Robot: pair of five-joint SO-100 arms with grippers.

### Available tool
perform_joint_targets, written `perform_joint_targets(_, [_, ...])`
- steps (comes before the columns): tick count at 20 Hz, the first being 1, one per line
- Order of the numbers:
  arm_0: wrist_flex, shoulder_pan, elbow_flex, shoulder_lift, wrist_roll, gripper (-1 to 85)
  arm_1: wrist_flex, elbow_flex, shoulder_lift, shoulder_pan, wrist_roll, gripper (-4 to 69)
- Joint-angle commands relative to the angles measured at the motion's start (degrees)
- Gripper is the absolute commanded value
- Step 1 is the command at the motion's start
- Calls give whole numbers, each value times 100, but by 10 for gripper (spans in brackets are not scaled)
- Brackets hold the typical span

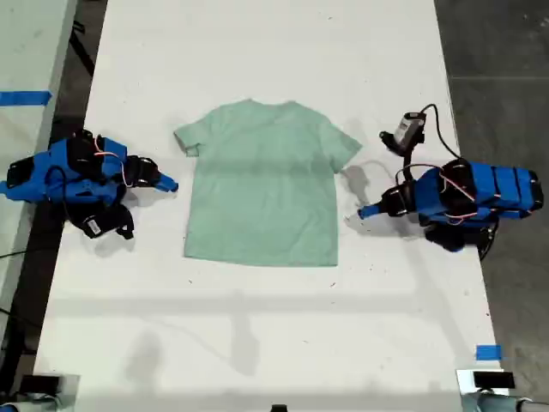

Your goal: Fold tshirt

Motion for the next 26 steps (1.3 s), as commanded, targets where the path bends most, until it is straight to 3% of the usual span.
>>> perform_joint_targets(1, [396, 97, -18, -18, -62, 37, -62, -70, 35, -35, 18, 55])
perform_joint_targets(10, [396, 97, -18, -18, -62, 37, -62, -70, 35, 62, 202, 55])
perform_joint_targets(17, [396, 97, -18, -18, -62, 37, -62, -70, 35, 70, 1802, 55])
perform_joint_targets(23, [396, 97, -18, -18, -62, 37, -62, -70, 35, 70, 3911, 61])
perform_joint_targets(26, [404, 132, -26, -18, -185, 39, -62, -70, 35, 97, 4271, 69])
